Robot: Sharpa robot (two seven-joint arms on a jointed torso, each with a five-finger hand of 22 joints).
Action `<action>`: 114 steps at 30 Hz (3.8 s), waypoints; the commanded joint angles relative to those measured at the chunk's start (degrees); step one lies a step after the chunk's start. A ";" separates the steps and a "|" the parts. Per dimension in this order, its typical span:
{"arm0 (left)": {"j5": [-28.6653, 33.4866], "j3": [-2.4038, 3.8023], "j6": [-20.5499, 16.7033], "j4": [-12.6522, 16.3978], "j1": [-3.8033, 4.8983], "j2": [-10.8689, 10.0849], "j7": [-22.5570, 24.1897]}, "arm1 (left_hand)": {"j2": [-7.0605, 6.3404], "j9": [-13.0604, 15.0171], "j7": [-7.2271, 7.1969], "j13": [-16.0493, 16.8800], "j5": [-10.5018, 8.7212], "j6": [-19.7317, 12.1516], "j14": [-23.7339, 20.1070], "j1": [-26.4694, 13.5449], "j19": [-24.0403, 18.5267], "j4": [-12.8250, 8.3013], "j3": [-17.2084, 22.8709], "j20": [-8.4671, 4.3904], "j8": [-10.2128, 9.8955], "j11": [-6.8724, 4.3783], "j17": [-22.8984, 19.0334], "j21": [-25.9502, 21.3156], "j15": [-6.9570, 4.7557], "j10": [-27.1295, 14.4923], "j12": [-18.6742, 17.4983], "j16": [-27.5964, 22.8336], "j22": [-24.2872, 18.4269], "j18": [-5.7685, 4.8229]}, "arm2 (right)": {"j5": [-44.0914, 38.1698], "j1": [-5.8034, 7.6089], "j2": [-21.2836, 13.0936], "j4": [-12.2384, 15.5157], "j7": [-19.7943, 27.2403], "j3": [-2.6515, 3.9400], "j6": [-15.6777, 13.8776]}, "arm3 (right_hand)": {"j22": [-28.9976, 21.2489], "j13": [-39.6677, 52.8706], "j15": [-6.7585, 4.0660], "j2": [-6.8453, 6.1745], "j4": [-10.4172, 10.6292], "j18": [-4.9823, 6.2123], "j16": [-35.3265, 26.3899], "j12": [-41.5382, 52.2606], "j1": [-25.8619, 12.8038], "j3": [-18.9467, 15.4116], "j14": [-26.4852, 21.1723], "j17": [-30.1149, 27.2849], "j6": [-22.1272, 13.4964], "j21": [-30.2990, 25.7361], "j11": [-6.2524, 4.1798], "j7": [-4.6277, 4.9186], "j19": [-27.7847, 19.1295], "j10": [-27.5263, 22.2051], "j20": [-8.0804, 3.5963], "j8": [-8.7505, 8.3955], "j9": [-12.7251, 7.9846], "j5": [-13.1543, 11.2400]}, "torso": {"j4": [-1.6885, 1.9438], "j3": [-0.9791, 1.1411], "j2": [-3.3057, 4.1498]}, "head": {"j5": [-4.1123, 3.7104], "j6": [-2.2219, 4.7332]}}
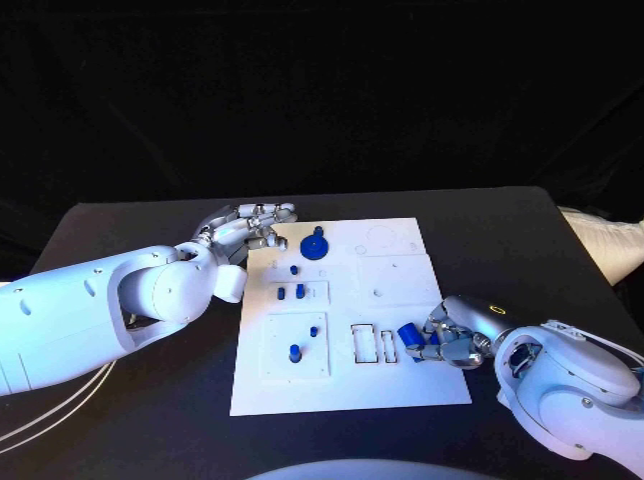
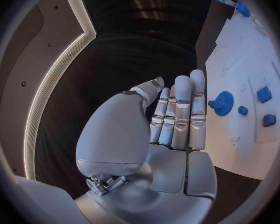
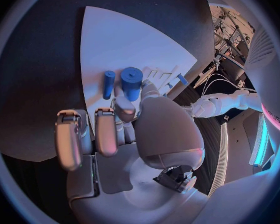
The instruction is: Assemble the parts on the task board
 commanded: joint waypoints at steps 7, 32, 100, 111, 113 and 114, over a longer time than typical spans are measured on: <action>-0.22 0.05 1.20 0.17 -0.02 0.02 0.27 | 0.33 -0.02 -0.10 -0.07 0.34 -0.40 -0.20 -0.28 0.31 0.04 -0.22 0.00 0.24 -0.07 -0.06 -0.17 0.03 -0.34 0.18 0.16 -0.05 0.67 | -0.99 -0.82 2.28 -2.34 -1.11 -0.03 2.20 | 9.42 1.11 -0.28 1.34 -0.18 -0.55 0.43 0.39 1.71 -0.46 3.21 0.39 0.19 0.31 -0.45 -0.26 1.77 0.00 -0.39 1.02 0.98 0.94 | 0.04 -0.03 -0.02 | 0.26 -0.18; -0.24 0.05 1.44 0.24 -0.07 -0.07 0.24 | 0.40 -0.02 -0.09 -0.07 0.34 -0.43 -0.23 -0.36 0.32 0.01 -0.31 0.02 0.28 -0.06 -0.19 -0.23 0.04 -0.43 0.34 0.20 -0.12 0.67 | 6.59 -0.81 2.02 1.91 0.81 0.19 -9.37 | 10.05 3.42 -0.71 4.27 -0.07 -0.71 0.90 0.61 4.83 -0.74 3.32 1.15 0.33 0.69 -0.98 -0.82 2.19 0.62 -0.77 3.03 3.88 8.56 | 0.07 -0.04 0.00 | 0.15 0.15; -0.25 0.04 1.37 0.39 -0.08 -0.38 0.14 | 0.40 -0.02 -0.09 -0.07 0.34 -0.43 -0.23 -0.36 0.32 0.01 -0.31 0.02 0.28 -0.06 -0.19 -0.23 0.04 -0.43 0.34 0.20 -0.12 0.67 | 5.31 0.80 -0.55 3.00 1.47 0.21 -6.93 | 8.94 2.21 -0.26 5.52 -3.18 -0.37 -0.55 -7.76 7.57 -4.85 2.98 -0.78 -4.07 -0.34 -0.31 0.09 1.26 0.06 -0.57 2.37 8.68 -4.70 | -0.29 -0.05 -0.16 | -0.17 0.20; -0.40 0.04 1.48 0.40 -0.08 -0.27 0.16 | 0.40 -0.02 -0.09 -0.07 0.34 -0.43 -0.23 -0.36 0.32 0.01 -0.31 0.02 0.28 -0.06 -0.19 -0.23 0.04 -0.43 0.34 0.20 -0.12 0.67 | -0.08 2.32 -6.05 1.93 2.14 0.19 -3.71 | 9.46 2.51 0.01 6.26 -3.21 -0.50 -0.21 -7.81 9.09 -4.45 3.07 -0.15 -3.02 0.00 -0.12 0.25 1.63 0.16 -0.15 1.27 7.79 -3.34 | -0.54 0.06 -0.19 | -1.40 0.37; -0.41 0.04 1.55 0.39 -0.08 -0.23 0.15 | 0.40 -0.02 -0.09 -0.07 0.34 -0.43 -0.23 -0.36 0.32 0.01 -0.31 0.02 0.28 -0.06 -0.19 -0.23 0.04 -0.43 0.34 0.20 -0.12 0.67 | -0.78 2.35 -6.20 1.66 1.97 0.18 -3.30 | 9.48 2.53 -0.03 6.18 -3.01 -0.51 -0.19 -7.87 8.98 -4.61 3.07 -0.12 -2.53 0.00 -0.19 0.15 1.64 0.20 -0.15 1.28 7.72 -3.43 | -0.50 0.06 -0.20 | -1.55 0.35; -0.41 0.04 1.58 0.39 -0.08 -0.21 0.14 | 0.40 -0.02 -0.09 -0.07 0.34 -0.43 -0.23 -0.36 0.32 0.01 -0.31 0.02 0.28 -0.06 -0.19 -0.23 0.04 -0.43 0.34 0.20 -0.12 0.67 | -1.08 2.35 -6.22 1.52 1.88 0.18 -3.09 | 9.48 2.56 -0.05 6.16 -2.93 -0.51 -0.21 -7.86 8.94 -4.66 3.06 -0.14 -2.34 0.00 -0.22 0.11 1.64 0.22 -0.15 1.29 7.70 -3.47 | -0.43 0.03 -0.19 | -1.59 0.34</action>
